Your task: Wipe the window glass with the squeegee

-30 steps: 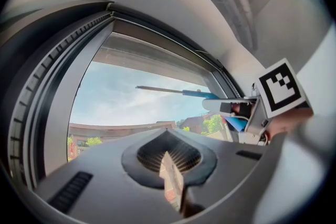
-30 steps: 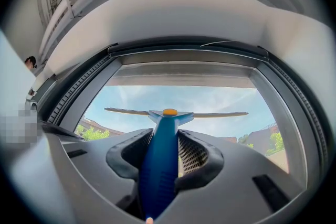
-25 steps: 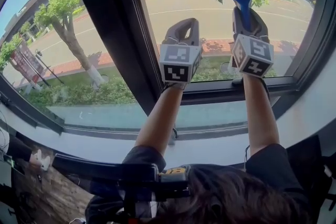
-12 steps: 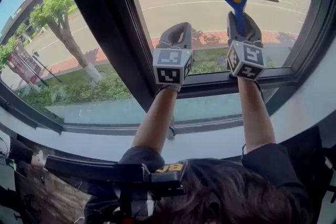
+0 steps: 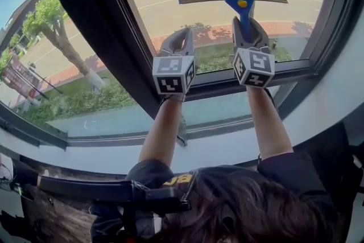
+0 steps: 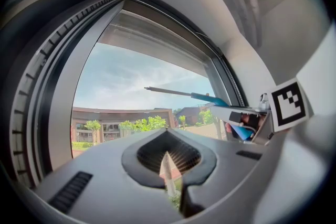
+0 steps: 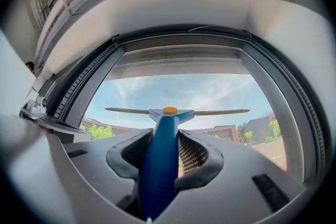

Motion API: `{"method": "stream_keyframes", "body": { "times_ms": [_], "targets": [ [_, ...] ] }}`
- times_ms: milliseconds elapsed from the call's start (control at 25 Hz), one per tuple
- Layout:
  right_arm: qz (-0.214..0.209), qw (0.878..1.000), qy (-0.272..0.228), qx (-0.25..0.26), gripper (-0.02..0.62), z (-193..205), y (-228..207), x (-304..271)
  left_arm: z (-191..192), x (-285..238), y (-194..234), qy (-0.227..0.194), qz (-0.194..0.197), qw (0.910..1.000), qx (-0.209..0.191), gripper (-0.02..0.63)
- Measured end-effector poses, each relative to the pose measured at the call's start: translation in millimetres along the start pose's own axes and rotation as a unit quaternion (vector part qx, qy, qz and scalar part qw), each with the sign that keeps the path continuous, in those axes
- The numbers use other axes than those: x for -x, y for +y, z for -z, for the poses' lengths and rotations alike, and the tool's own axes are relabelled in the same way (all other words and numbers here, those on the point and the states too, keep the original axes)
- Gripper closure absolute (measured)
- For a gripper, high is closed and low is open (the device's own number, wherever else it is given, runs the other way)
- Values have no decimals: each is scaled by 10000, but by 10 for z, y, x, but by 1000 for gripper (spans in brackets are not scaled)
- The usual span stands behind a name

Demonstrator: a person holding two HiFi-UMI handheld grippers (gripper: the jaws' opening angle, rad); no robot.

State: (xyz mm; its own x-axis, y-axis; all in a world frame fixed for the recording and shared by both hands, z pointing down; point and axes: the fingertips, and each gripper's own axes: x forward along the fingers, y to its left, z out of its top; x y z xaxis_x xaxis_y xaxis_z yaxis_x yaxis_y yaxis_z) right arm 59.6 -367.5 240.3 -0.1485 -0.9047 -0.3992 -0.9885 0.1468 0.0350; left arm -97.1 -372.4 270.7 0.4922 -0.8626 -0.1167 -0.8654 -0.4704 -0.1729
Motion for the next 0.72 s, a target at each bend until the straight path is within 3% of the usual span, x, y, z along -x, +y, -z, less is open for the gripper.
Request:
{"method": "stream_keyframes", "body": {
  "times_ms": [720],
  "targets": [
    [-115,9991,395,106,454,715,20,359,452,79,-152,359,108,9992,163,604]
  ]
}}
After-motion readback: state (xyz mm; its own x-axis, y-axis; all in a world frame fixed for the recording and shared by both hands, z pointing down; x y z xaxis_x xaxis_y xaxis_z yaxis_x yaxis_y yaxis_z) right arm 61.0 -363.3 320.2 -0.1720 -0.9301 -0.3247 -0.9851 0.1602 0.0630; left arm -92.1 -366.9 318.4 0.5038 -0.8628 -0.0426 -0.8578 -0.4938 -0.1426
